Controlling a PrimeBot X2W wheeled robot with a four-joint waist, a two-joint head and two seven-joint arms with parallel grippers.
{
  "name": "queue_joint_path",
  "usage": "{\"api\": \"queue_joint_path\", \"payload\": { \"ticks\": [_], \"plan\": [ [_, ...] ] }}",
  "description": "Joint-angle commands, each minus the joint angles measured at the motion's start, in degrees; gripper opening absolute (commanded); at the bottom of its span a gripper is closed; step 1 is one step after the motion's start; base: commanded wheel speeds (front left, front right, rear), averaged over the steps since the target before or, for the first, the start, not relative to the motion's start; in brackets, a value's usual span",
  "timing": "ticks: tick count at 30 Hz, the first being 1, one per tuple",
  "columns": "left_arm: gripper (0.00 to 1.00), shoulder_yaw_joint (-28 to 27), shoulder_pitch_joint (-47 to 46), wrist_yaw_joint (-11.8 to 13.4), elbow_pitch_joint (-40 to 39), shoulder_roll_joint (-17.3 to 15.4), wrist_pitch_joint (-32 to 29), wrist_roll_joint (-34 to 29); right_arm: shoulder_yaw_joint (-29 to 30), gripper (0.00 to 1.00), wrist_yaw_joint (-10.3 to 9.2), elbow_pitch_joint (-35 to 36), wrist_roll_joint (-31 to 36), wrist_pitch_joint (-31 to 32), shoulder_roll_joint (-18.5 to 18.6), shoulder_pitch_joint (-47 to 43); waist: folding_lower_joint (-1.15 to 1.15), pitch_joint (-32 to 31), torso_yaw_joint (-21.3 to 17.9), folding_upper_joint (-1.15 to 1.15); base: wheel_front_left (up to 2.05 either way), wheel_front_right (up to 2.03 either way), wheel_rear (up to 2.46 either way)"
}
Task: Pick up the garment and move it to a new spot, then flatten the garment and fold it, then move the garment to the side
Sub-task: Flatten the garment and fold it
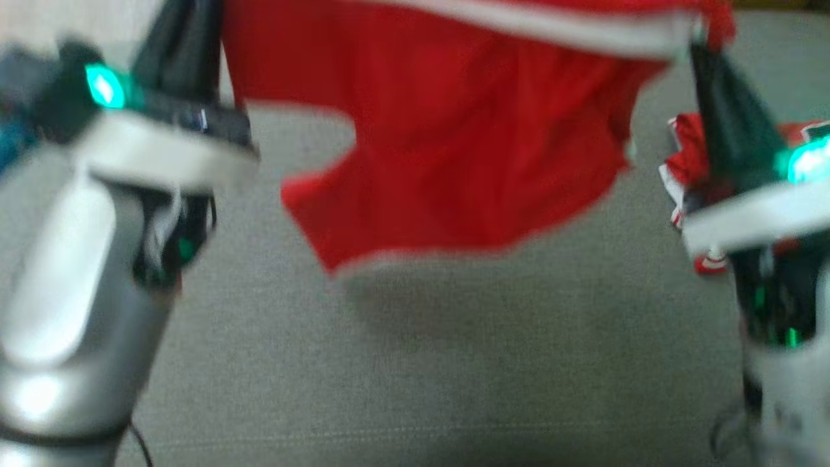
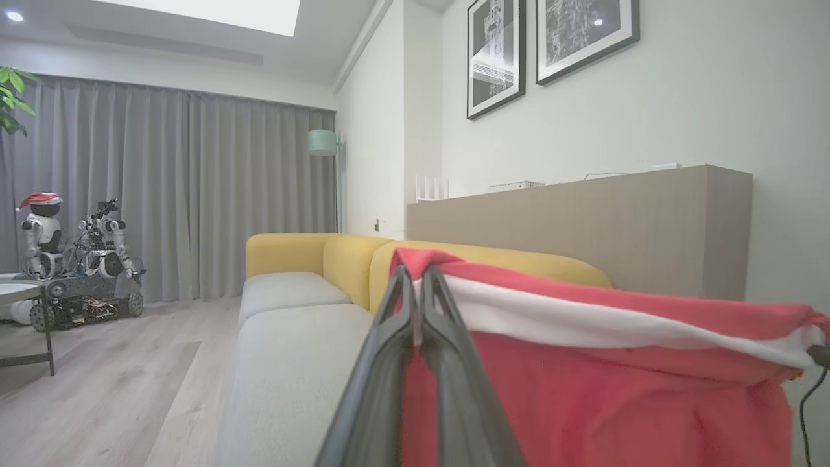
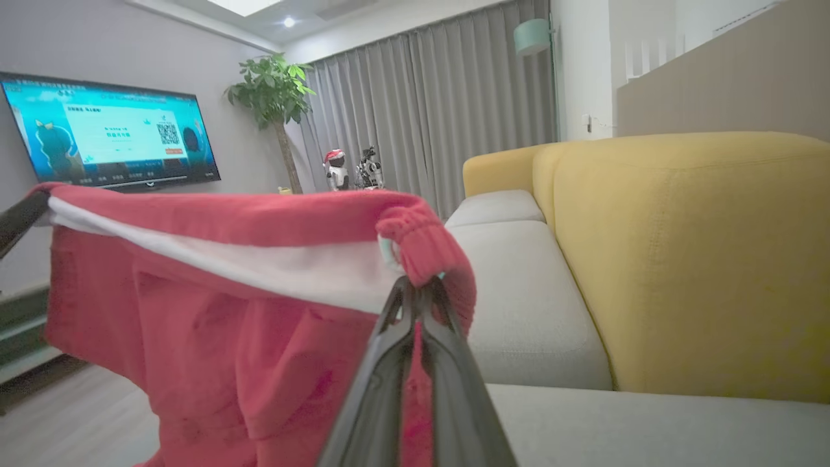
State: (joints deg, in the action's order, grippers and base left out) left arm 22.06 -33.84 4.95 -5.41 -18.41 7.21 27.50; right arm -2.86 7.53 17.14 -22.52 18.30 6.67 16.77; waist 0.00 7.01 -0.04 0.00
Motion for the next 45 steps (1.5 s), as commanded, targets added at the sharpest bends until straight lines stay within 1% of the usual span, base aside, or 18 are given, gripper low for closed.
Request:
{"api": "queue_joint_path", "payload": {
  "ticks": [1, 6, 10, 13, 16, 19, 22, 24, 25, 26, 30, 34, 37, 40, 45],
  "plan": [
    [0.00, -2.5, -7.8, -1.4, 2.1, -0.6, 1.0, 0.7, -1.0, 0.00, -0.04, -1.2, -1.3, -1.3, -0.3, 7.9, 0.00, 3.4, -0.2, 0.00, 0.00, 0.00, 0.00],
    [0.00, -2.4, -21.6, -5.5, 16.2, 2.1, 4.5, 0.6, -3.1, 0.00, -0.04, -14.7, -4.1, -6.3, -1.6, 23.8, 0.00, 8.2, -0.2, 0.00, 0.00, 0.00, 0.00],
    [0.00, -3.0, -30.9, -7.4, 26.9, 4.3, 6.8, -0.2, -5.6, 0.00, -0.04, -27.4, -6.1, -12.6, -2.7, 35.3, 0.00, 11.6, 0.0, 0.00, 0.00, 0.00, 0.00],
    [0.00, -3.1, -35.0, -8.5, 34.9, 6.6, 7.5, -0.6, -8.6, 0.00, -0.04, -38.1, -6.8, -18.2, -3.1, 41.6, 0.00, 13.5, 0.5, 0.00, 0.00, 0.00, 0.00],
    [0.00, -2.6, -36.3, -9.5, 43.5, 9.0, 7.7, -0.7, -13.1, 0.00, -0.04, -48.5, -7.0, -22.8, -3.3, 45.1, 0.00, 14.9, 0.8, 0.00, 0.00, 0.00, 0.00],
    [0.00, -2.5, -35.6, -10.1, 50.7, 10.8, 7.8, -1.0, -17.5, 0.00, -0.04, -58.0, -7.7, -26.0, -3.5, 46.6, 0.00, 15.9, 1.0, 0.00, 0.00, 0.00, 0.00],
    [0.00, -2.7, -33.5, -10.8, 57.0, 12.3, 7.8, -0.4, -21.8, 0.00, -0.04, -65.4, -8.9, -28.3, -3.6, 46.1, 0.00, 16.3, 1.3, 0.00, 0.00, 0.00, 0.00],
    [0.00, -2.9, -31.6, -11.2, 60.1, 13.0, 7.8, 0.0, -24.4, 0.00, -0.04, -68.8, -10.0, -29.7, -3.7, 44.7, 0.00, 16.0, 1.3, 0.00, 0.00, 0.00, 0.00],
    [0.00, -3.1, -30.4, -11.4, 61.5, 13.2, 7.8, 0.2, -25.7, 0.00, -0.04, -70.1, -10.7, -30.2, -3.7, 43.8, 0.00, 15.9, 1.2, 0.00, 0.00, 0.00, 0.00],
    [0.00, -3.1, -30.4, -11.4, 61.5, 13.2, 7.8, 0.2, -25.7, 0.00, -0.04, -70.1, -10.7, -30.2, -3.7, 43.8, 0.00, 15.9, 1.2, 0.00, 0.00, 0.00, 0.00],
    [0.00, -4.3, -25.0, -11.9, 64.5, 14.0, 7.8, 1.1, -29.4, 0.00, -0.04, -73.3, -14.0, -31.9, -3.8, 39.7, 0.00, 14.7, 1.0, 0.00, 0.00, 0.00, 0.00],
    [0.00, -5.6, -19.4, -12.1, 63.4, 14.3, 7.8, 0.4, -31.3, 0.00, -0.04, -74.1, -16.7, -32.9, -3.8, 35.4, 0.00, 12.6, 0.9, 0.00, 0.00, 0.00, 0.00],
    [0.00, -7.2, -13.9, -12.2, 59.6, 14.3, 7.8, -0.6, -31.3, 0.00, -0.04, -73.4, -18.1, -33.2, -3.8, 31.3, 0.00, 10.6, 1.0, 0.00, 0.00, 0.00, 0.00],
    [0.00, -9.4, -6.8, -12.2, 54.2, 14.3, 7.8, -1.8, -29.7, 0.00, -0.04, -71.3, -18.1, -33.3, -3.8, 26.5, 0.00, 8.3, 0.9, 0.00, 0.00, 0.00, 0.00],
    [0.00, -11.8, 6.2, -12.3, 44.2, 14.3, 7.8, -4.2, -26.6, 0.00, -0.04, -65.7, -16.9, -33.3, -3.2, 16.8, 0.00, 4.8, 0.8, 0.00, 0.00, 0.00, 0.00]
  ]
}}
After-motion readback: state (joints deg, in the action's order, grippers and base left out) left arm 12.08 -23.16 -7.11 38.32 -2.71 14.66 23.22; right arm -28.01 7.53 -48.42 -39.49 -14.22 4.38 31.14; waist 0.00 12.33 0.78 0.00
